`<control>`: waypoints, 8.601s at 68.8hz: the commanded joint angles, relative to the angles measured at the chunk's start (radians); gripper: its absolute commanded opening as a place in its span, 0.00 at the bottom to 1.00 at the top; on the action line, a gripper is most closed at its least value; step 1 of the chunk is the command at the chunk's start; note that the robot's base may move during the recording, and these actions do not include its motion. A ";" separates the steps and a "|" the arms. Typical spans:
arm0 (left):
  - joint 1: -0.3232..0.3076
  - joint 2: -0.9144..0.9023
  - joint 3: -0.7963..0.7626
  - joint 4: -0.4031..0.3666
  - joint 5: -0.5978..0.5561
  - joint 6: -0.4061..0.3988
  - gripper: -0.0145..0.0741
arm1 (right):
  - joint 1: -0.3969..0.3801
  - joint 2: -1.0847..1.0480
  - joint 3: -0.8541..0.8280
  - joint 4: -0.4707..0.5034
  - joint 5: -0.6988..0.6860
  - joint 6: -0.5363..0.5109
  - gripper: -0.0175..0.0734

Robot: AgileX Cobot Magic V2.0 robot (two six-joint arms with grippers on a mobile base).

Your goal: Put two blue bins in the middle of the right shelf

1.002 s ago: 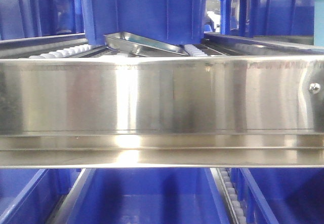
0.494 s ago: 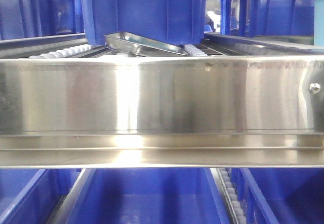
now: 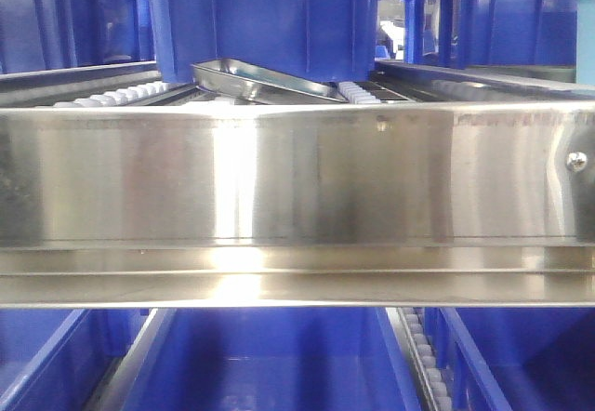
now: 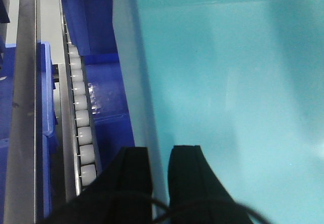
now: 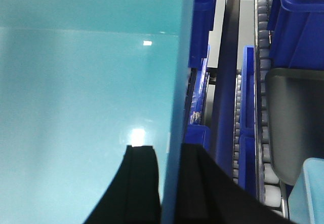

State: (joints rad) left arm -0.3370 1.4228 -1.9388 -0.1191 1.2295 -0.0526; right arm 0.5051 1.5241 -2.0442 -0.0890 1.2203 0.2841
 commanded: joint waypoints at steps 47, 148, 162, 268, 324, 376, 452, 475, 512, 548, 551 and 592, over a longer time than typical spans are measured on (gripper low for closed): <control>-0.001 -0.010 -0.015 -0.025 -0.024 0.017 0.04 | -0.004 -0.008 -0.010 -0.043 -0.050 -0.012 0.02; -0.001 -0.010 -0.015 -0.025 -0.024 0.017 0.04 | -0.004 -0.008 -0.010 -0.043 -0.050 -0.012 0.02; -0.001 -0.010 -0.015 -0.025 -0.024 0.017 0.04 | -0.004 -0.008 -0.010 -0.043 -0.050 -0.012 0.02; -0.001 -0.010 -0.015 -0.018 -0.024 0.017 0.04 | -0.004 -0.008 -0.010 -0.043 -0.050 -0.012 0.02; -0.001 -0.010 -0.015 -0.018 -0.024 0.017 0.04 | -0.004 -0.008 -0.010 -0.043 -0.050 -0.012 0.02; -0.001 -0.010 -0.015 -0.016 -0.024 0.017 0.04 | -0.004 -0.008 -0.010 -0.043 -0.050 -0.012 0.02; -0.001 -0.010 -0.015 -0.009 -0.026 0.017 0.04 | -0.004 -0.008 -0.010 -0.043 -0.050 -0.012 0.02; -0.001 -0.010 -0.015 -0.009 -0.028 0.017 0.04 | -0.004 -0.008 -0.010 -0.043 -0.050 -0.012 0.02; -0.001 -0.010 -0.015 -0.009 -0.028 0.017 0.04 | -0.004 -0.008 -0.010 -0.043 -0.050 -0.012 0.02; -0.001 -0.010 -0.015 -0.009 -0.028 0.017 0.04 | -0.004 -0.008 -0.010 -0.043 -0.050 -0.012 0.02; -0.001 -0.010 -0.015 -0.009 -0.028 0.017 0.04 | -0.004 -0.008 -0.010 -0.043 -0.050 -0.012 0.02; -0.001 -0.010 -0.015 -0.009 -0.028 0.017 0.04 | -0.004 -0.008 -0.010 -0.043 -0.050 -0.012 0.02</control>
State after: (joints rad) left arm -0.3370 1.4228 -1.9404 -0.1169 1.2277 -0.0526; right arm 0.5051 1.5259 -2.0442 -0.0950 1.2097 0.2822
